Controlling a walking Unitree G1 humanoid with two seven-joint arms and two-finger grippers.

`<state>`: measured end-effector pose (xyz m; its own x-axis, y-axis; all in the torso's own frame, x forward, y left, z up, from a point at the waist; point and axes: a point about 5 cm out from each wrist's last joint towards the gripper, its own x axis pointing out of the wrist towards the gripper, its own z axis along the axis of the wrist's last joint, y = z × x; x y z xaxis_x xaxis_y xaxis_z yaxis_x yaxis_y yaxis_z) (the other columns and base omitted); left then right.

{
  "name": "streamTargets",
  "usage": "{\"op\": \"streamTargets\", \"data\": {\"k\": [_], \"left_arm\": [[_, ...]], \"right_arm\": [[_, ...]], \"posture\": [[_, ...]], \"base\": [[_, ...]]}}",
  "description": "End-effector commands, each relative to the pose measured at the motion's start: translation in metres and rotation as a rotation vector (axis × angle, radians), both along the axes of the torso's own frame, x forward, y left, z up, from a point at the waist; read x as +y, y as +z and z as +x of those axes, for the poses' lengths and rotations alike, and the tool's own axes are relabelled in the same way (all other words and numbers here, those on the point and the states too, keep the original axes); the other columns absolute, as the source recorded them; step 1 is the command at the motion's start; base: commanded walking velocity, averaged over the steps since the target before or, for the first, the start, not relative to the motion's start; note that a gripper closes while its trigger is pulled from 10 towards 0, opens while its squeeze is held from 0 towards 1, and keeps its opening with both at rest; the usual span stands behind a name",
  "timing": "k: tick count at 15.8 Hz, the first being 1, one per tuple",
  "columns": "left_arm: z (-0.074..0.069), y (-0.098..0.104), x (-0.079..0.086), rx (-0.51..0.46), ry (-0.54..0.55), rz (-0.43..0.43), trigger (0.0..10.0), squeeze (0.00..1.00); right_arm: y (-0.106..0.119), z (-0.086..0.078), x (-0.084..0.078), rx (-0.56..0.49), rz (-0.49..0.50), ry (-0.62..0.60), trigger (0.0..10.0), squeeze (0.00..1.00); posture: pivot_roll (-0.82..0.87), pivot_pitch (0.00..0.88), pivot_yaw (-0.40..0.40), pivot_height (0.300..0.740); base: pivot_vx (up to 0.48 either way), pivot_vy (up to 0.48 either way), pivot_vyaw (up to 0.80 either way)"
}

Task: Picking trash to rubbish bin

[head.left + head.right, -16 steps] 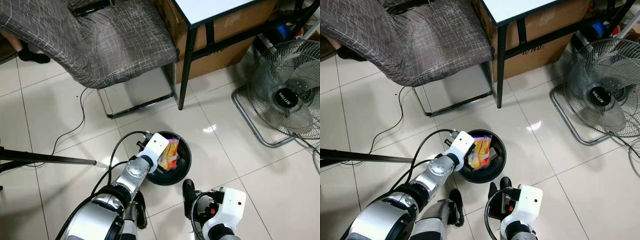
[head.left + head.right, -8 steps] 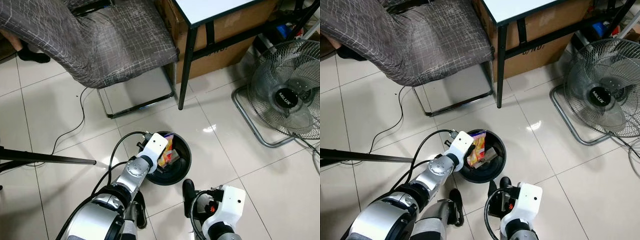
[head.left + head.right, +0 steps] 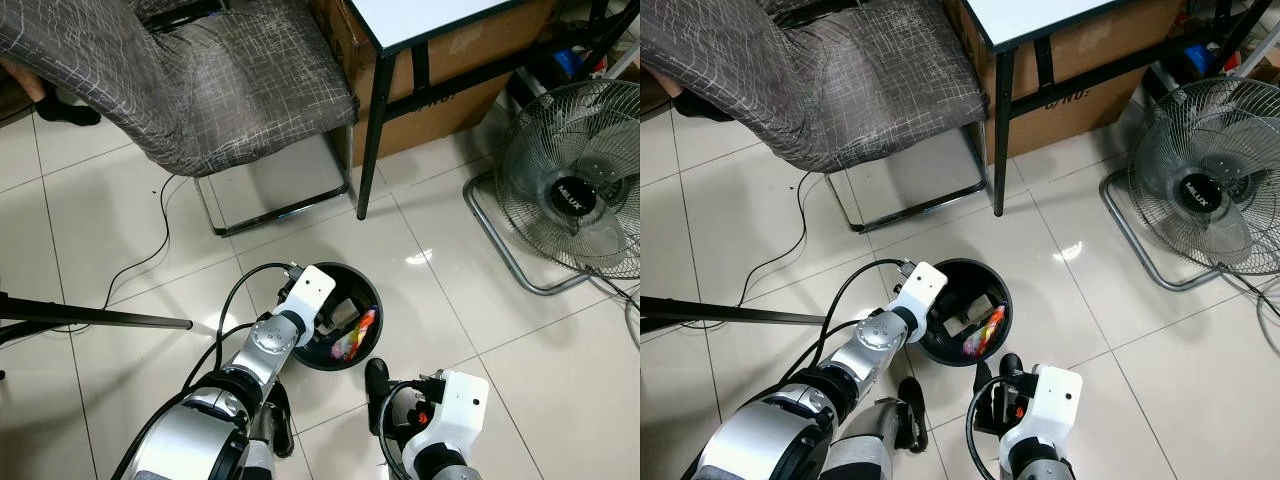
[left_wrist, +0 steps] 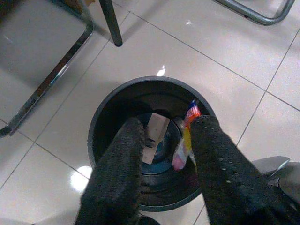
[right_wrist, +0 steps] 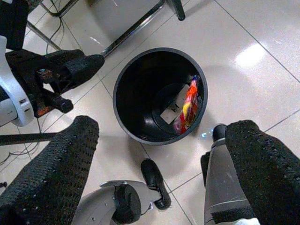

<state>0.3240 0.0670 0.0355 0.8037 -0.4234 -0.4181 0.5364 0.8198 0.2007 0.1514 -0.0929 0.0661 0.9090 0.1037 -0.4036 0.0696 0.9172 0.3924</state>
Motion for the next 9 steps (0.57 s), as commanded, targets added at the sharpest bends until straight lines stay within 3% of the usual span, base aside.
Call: {"op": "streamTargets", "data": {"k": [1, 9], "left_arm": [[-0.0110, -0.0150, 0.0037, 0.067, 0.005, 0.010, 10.0, 1.00], [-0.0035, -0.0060, 0.0062, 0.032, 0.025, -0.024, 10.0, 1.00]], "right_arm": [[0.0055, 0.0078, 0.0145, -0.009, 0.066, -0.003, 10.0, 0.00], [0.0036, 0.0135, 0.0102, -0.020, 0.050, 0.012, 10.0, 0.00]], "posture": [[-0.13, 0.422, 0.065, 0.740], [-0.10, 0.383, 0.060, 0.740]], "base": [[0.000, 0.000, 0.00], [0.000, 0.000, 0.00]]}}
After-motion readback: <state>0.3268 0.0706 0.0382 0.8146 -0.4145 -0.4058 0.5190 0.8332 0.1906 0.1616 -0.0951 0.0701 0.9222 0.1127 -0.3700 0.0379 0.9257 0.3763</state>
